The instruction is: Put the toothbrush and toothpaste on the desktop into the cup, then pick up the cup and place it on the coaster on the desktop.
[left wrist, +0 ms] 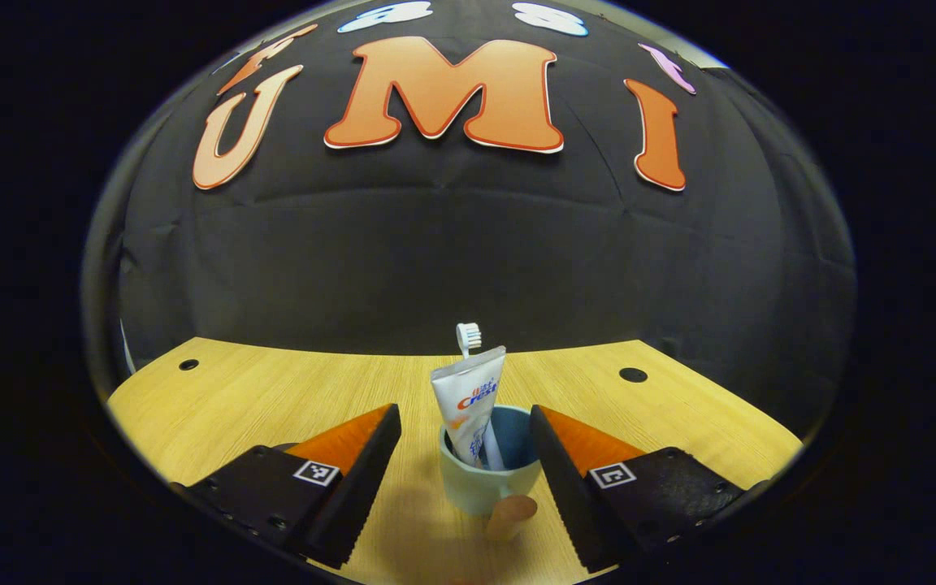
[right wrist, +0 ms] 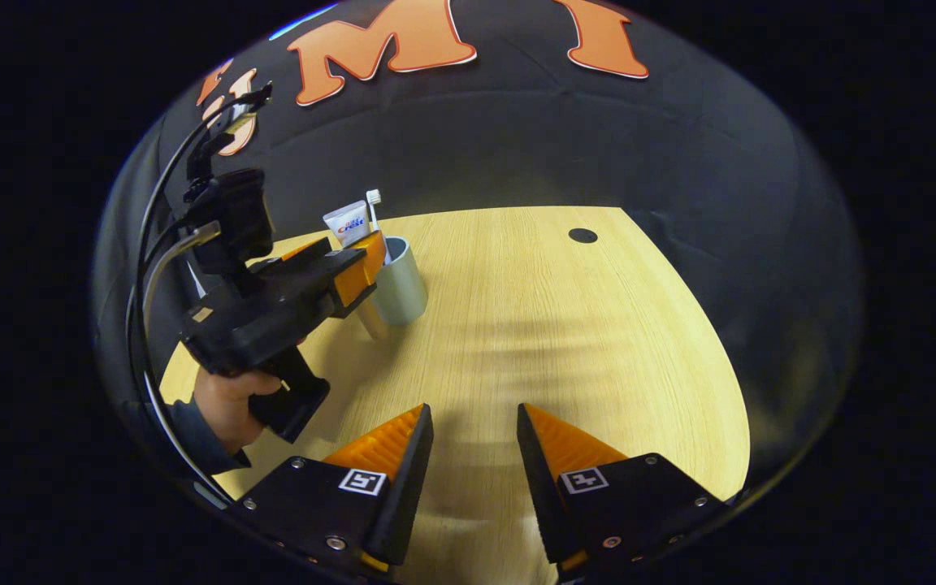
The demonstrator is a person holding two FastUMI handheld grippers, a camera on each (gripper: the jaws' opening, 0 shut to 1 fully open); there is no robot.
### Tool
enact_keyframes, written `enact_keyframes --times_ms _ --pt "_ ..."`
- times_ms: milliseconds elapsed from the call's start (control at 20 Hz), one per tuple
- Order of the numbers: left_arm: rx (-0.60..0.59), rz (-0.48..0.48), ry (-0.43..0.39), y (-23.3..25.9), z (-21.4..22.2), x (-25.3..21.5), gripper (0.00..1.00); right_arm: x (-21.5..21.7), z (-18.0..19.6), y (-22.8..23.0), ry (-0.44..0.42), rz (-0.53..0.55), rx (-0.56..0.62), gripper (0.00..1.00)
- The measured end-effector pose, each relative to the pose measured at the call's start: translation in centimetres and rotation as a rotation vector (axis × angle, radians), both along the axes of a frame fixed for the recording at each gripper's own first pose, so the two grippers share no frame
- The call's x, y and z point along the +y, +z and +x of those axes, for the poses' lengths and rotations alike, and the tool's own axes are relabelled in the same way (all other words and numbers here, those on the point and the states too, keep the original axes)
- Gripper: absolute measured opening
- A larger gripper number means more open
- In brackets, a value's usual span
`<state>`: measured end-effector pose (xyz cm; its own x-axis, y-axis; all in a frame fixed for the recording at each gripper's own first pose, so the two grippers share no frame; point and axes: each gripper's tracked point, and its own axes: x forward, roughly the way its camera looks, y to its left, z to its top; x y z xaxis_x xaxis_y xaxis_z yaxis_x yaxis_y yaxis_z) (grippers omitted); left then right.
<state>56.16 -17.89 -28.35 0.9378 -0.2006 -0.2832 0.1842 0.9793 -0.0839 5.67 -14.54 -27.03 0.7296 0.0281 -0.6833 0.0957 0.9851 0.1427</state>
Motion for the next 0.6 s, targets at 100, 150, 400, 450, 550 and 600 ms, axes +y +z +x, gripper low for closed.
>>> enact_keyframes --times_ms 100,150,400,450,550,600 --pt "-0.005 0.000 -0.024 1.0 -0.6 0.3 0.99 0.2 0.3 0.1 0.000 -0.003 -0.002 0.64" --pt "-0.007 -0.003 -0.034 1.7 -0.9 0.5 0.98 0.2 0.2 0.0 -0.001 -0.006 -0.001 0.64" --pt "-0.002 -0.003 -0.061 4.9 -4.2 2.8 0.98 0.9 1.0 0.4 0.003 -0.001 -0.005 0.63" --pt "0.003 -0.005 -0.057 5.5 -4.7 3.6 0.98 1.3 1.3 0.6 0.006 0.004 -0.011 0.64" --pt "0.019 0.009 -0.034 6.6 -5.7 5.7 0.98 2.1 2.4 1.3 0.015 0.007 -0.028 0.64" --pt "0.015 0.020 -0.018 7.0 -6.2 6.9 0.98 2.8 3.0 1.6 0.026 0.010 -0.032 0.65"
